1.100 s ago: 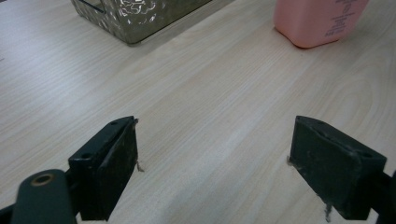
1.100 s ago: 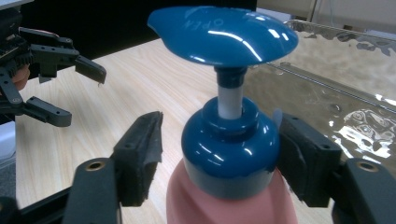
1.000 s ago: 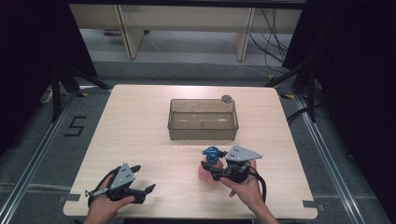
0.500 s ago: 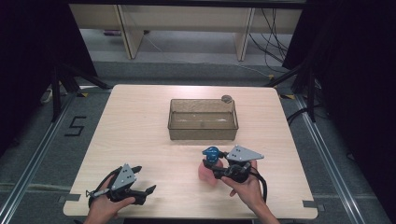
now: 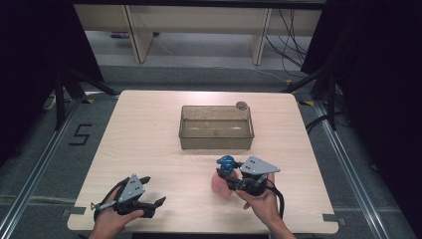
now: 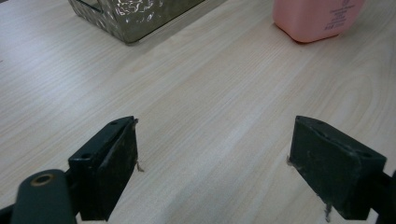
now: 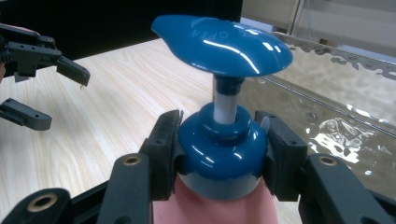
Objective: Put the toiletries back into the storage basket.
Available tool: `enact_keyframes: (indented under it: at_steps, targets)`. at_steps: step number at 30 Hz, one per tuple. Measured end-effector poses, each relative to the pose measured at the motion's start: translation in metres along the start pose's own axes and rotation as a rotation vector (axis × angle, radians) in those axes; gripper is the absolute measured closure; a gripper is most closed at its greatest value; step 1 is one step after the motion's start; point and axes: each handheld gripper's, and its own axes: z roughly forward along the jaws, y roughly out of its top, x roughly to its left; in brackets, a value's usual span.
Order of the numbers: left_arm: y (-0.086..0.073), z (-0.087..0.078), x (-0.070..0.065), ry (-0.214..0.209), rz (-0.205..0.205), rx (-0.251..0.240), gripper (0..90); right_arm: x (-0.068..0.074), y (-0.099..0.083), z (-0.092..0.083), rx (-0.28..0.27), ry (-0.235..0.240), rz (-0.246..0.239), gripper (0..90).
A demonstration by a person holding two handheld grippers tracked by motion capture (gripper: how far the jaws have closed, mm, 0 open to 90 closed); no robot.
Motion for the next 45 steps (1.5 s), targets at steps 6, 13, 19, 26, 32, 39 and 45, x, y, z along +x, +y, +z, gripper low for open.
enact_keyframes:
  at_steps: [6, 13, 19, 26, 32, 39, 45]
  targets:
    - [0.0, -0.001, 0.002, 0.0, 0.013, 0.014, 14.8, -0.001, 0.006, -0.001, -0.028, -0.013, -0.018, 53.7]
    - [-0.001, 0.0, 0.001, 0.004, -0.008, 0.005, 14.8, -0.004, 0.014, -0.002, -0.029, -0.025, -0.01, 53.7]
    - [-0.001, 0.0, 0.002, 0.001, -0.004, 0.011, 14.8, -0.008, 0.021, -0.002, -0.01, -0.014, 0.021, 53.7]
    - [-0.001, 0.0, 0.005, 0.003, -0.005, 0.015, 14.8, -0.017, 0.028, -0.001, -0.021, -0.023, 0.044, 53.8]
    - [-0.002, 0.001, 0.004, 0.013, -0.025, 0.007, 14.9, -0.024, 0.039, -0.006, -0.025, -0.053, 0.045, 53.8]
    - [-0.003, 0.001, 0.007, 0.02, -0.035, 0.005, 14.9, -0.035, 0.047, -0.008, -0.046, -0.085, 0.029, 53.8]
    - [-0.003, 0.0, 0.009, 0.023, -0.003, 0.023, 14.9, -0.04, 0.051, -0.008, -0.031, -0.082, 0.073, 53.8]
